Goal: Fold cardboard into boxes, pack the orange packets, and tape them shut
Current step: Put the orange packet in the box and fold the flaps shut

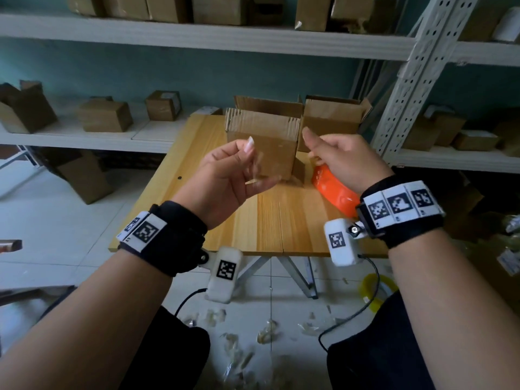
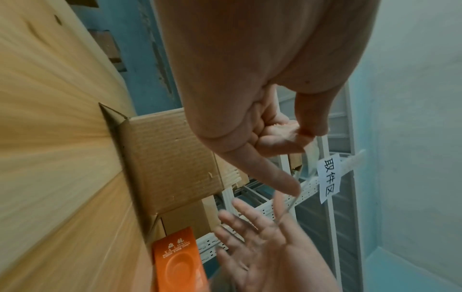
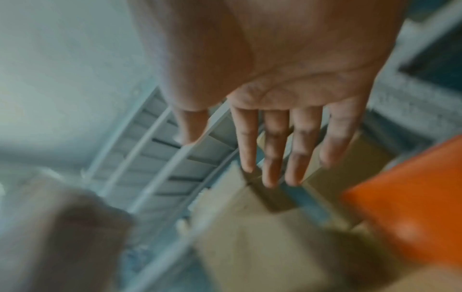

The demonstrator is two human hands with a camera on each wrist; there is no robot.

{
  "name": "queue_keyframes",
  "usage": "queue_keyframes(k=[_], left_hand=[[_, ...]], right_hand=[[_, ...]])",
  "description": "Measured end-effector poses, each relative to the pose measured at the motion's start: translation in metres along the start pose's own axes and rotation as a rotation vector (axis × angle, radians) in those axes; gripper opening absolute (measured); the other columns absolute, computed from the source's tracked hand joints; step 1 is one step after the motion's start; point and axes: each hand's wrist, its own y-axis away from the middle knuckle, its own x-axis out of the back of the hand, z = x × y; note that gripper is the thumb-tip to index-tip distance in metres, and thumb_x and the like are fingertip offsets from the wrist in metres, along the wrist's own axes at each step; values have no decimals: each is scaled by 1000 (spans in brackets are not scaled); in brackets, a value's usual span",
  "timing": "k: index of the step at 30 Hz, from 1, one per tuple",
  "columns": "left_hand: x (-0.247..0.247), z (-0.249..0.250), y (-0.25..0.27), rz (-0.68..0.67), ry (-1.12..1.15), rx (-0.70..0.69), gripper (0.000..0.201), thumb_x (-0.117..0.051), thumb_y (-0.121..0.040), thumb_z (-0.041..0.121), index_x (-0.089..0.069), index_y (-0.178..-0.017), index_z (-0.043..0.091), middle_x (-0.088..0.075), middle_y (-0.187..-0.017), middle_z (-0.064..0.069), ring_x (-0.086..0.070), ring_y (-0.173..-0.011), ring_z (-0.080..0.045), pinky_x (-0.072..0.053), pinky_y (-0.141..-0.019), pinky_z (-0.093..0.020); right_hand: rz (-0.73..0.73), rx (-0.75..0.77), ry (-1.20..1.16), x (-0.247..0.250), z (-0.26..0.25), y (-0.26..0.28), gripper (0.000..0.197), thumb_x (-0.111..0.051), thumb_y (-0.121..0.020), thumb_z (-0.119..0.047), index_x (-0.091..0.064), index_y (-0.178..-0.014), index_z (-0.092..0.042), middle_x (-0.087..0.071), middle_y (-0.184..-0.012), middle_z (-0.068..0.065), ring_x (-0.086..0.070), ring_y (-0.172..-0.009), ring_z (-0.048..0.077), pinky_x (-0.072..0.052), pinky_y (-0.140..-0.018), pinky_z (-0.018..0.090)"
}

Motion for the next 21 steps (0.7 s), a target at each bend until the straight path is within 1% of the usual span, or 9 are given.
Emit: queue_keyframes(k=[2,4,7,10,12,13,16,19,21], left_hand=[[3,1,-3,1,52,7,13,-57,-102,18,-58,-90,11,-57,-80,0,-59,-71,-10,-62,-85,-40],[6,3,-5,-2,100,8,8,-62,-98,19,-60,-94,12,-59,-83,1,-61,-73,-10,-62,-85,-40],[12,5,-8,-10,139,4,10,-62,-99,20,-68,-94,15,-65,-84,2,-62,-78,-11,-62,-89,-39],[18,8,-9,-11,210,-2,7,-67,-95,22,-68,-96,16,-67,-88,4,-66,-80,-9,-62,-92,-39],[21,10,-10,-4,246,-12,9,-70,-94,22,-64,-97,15,-65,-90,3,-67,-81,-9,-62,-90,-39],[23,10,-10,7,255,-20,10,-70,-94,21,-63,-96,15,-65,-91,2,-68,-81,-10,-63,-89,-39],[26,14,-13,51,285,-50,7,-64,-99,20,-64,-93,16,-64,-89,1,-68,-80,-10,-63,-88,-39],[29,22,-19,126,293,-97,19,-55,-107,22,-64,-92,16,-65,-84,2,-67,-76,-9,-62,-93,-39],[28,33,-26,155,226,-146,21,-53,-110,23,-63,-92,17,-66,-80,3,-66,-75,-8,-58,-102,-41]], right_hand=[[-196,-8,-163,-5,-11,8,72,-45,-85,-84,-77,-112,-26,-81,-103,-4,-76,-102,16,-48,-107,42],[-366,-9,-255,-10,-12,10,82,-46,-75,-83,-76,-114,-17,-81,-106,3,-76,-107,24,-47,-112,53],[-482,41,-255,-10,-9,12,74,-67,-69,-69,-75,-115,-12,-81,-107,7,-76,-105,30,-51,-108,52],[-472,47,-227,-6,-1,9,53,-84,-71,-47,-77,-110,-11,-81,-104,8,-77,-96,25,-60,-94,39],[-432,38,-233,-2,4,7,44,-87,-71,-39,-78,-104,-11,-81,-98,8,-76,-87,17,-60,-80,27],[-414,36,-236,1,5,7,43,-87,-70,-38,-78,-102,-11,-81,-96,7,-75,-83,14,-60,-77,25],[-353,7,-285,8,11,4,42,-88,-67,-35,-77,-98,-9,-81,-93,10,-76,-82,19,-60,-86,35],[-268,-29,-429,13,14,1,36,-90,-69,-24,-75,-98,-7,-80,-89,10,-76,-82,21,-62,-80,34],[-188,-16,-476,18,12,-1,34,-90,-71,-24,-76,-99,-9,-80,-89,8,-75,-82,20,-62,-81,35]])
